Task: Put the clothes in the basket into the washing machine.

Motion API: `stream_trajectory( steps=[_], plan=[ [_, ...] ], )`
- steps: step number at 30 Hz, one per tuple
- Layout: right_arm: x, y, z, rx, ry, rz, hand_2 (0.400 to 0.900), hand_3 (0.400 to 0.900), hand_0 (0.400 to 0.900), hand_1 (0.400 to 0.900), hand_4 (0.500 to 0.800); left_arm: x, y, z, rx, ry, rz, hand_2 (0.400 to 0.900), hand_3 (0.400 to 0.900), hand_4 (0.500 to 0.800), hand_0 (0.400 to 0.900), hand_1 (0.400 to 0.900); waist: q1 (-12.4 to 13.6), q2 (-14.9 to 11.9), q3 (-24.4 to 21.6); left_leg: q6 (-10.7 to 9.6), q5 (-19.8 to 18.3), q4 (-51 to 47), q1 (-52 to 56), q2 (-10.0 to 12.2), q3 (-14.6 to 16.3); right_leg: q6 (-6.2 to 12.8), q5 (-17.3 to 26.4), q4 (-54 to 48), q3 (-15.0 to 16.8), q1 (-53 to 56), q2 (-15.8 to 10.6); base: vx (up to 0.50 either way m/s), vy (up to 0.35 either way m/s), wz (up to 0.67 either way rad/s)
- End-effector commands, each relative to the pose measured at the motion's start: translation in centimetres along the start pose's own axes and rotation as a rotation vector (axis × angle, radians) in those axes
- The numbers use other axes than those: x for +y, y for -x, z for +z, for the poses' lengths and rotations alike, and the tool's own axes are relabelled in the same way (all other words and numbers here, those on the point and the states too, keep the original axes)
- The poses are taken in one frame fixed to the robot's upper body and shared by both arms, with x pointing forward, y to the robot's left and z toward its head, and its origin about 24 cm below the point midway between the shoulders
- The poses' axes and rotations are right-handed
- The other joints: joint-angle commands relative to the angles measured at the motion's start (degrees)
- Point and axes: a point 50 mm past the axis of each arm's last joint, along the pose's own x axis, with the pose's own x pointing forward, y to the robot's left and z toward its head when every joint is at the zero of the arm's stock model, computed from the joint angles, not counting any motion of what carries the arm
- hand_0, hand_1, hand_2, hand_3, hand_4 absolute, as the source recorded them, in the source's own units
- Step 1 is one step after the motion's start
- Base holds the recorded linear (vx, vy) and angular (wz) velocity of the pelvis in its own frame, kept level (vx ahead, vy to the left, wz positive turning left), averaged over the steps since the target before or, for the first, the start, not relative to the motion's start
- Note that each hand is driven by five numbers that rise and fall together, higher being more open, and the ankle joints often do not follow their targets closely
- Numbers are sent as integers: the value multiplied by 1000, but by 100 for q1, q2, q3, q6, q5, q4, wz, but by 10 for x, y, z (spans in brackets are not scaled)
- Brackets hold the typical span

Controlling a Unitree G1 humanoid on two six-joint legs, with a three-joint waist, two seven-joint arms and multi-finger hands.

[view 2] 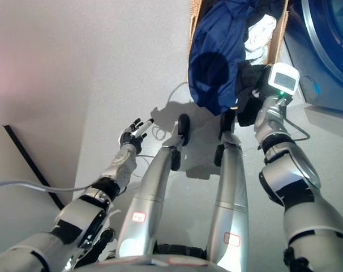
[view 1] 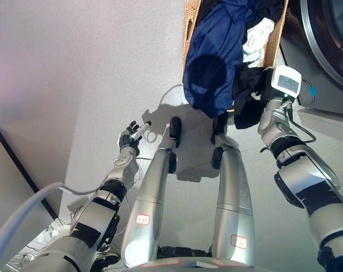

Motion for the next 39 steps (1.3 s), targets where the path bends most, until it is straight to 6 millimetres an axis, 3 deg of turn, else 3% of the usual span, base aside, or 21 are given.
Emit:
stream_trajectory(
  steps=[1, 9, 14, 20, 21, 23, 29, 33, 34, 36, 39],
  plan=[
    [19, 15, -30, 51, 72, 69, 400, 400, 400, 400, 500, 26, 1, -7, -3, 52, 100, 900, 900, 800, 900, 900, -166, 253, -148, 61, -580, 99, 332, -106, 2, 469, -597, 468, 268, 81, 77, 0, 0, 0],
    [-3, 2, -18, 36, -34, -37, 400, 400, 400, 400, 500, 36, 2, -5, -11, 61, 136, 900, 900, 800, 900, 900, -195, 123, -148, 52, -534, -55, 519, -107, -21, 481, -527, 305, 250, 290, 76, -4, 10, -3],
    [-47, -17, 10, -71, -181, -197, 400, 400, 400, 400, 500, 52, 2, -2, -26, 96, 190, 900, 900, 800, 900, 900, -278, -63, -148, 28, -509, -239, 716, -60, -30, 506, -450, 78, 232, 517, 115, -13, 21, -10],
    [-84, -21, 28, -179, -318, -306, 400, 400, 400, 400, 500, 69, 7, -9, -11, 122, 244, 900, 900, 800, 900, 900, -369, -243, -148, 6, -514, -340, 943, 3, -48, 509, -426, -92, 206, 778, 152, -1, 8, -9],
    [-98, -21, 34, -215, -342, -351, 400, 400, 400, 400, 500, 74, 8, -10, -4, 133, 264, 900, 900, 800, 900, 900, -400, -289, -148, -1, -510, -403, 1022, 18, -49, 513, -423, -142, 218, 846, 175, 2, -16, -6],
    [-102, -22, 33, -215, -347, -365, 400, 400, 400, 400, 500, 76, 8, -11, -5, 132, 269, 900, 900, 800, 900, 900, -408, -302, -148, -7, -499, -438, 1050, 18, -51, 509, -421, -174, 207, 886, 168, 2, -5, -2],
    [-150, -37, 21, -156, -321, -519, 400, 400, 400, 400, 500, 85, 10, -9, -21, 105, 273, 900, 900, 800, 900, 900, -341, -287, -161, -38, -486, -531, 1196, 27, -42, 508, -468, -206, 190, 1002, 158, 12, -25, 1],
    [-170, -46, 3, -73, -218, -558, 400, 400, 400, 400, 500, 85, 10, -9, -21, 95, 260, 900, 900, 800, 900, 900, -270, -240, -211, -58, -493, -508, 1171, 26, -43, 506, -517, -141, 186, 957, 137, 35, -40, 5],
    [-181, -49, -13, -5, -139, -590, 400, 400, 400, 400, 500, 86, 10, -11, -16, 87, 253, 900, 900, 800, 900, 900, -217, -219, -248, -74, -496, -464, 1128, 28, -49, 498, -559, -55, 183, 903, 128, 32, -39, 5],
    [-185, -50, -19, 15, -92, -596, 400, 400, 400, 400, 500, 85, 11, -11, -17, 84, 248, 900, 900, 800, 900, 900, -197, -195, -265, -81, -495, -434, 1089, 24, -51, 493, -590, 11, 181, 858, 118, 35, -48, 8],
    [-214, -50, -40, 87, 39, -657, 400, 400, 400, 400, 500, 79, 11, -10, -27, 70, 220, 900, 900, 800, 900, 900, -98, -94, -334, -102, -507, -334, 938, -6, -55, 484, -705, 281, 179, 639, 40, 46, -74, 17]
  ],
)
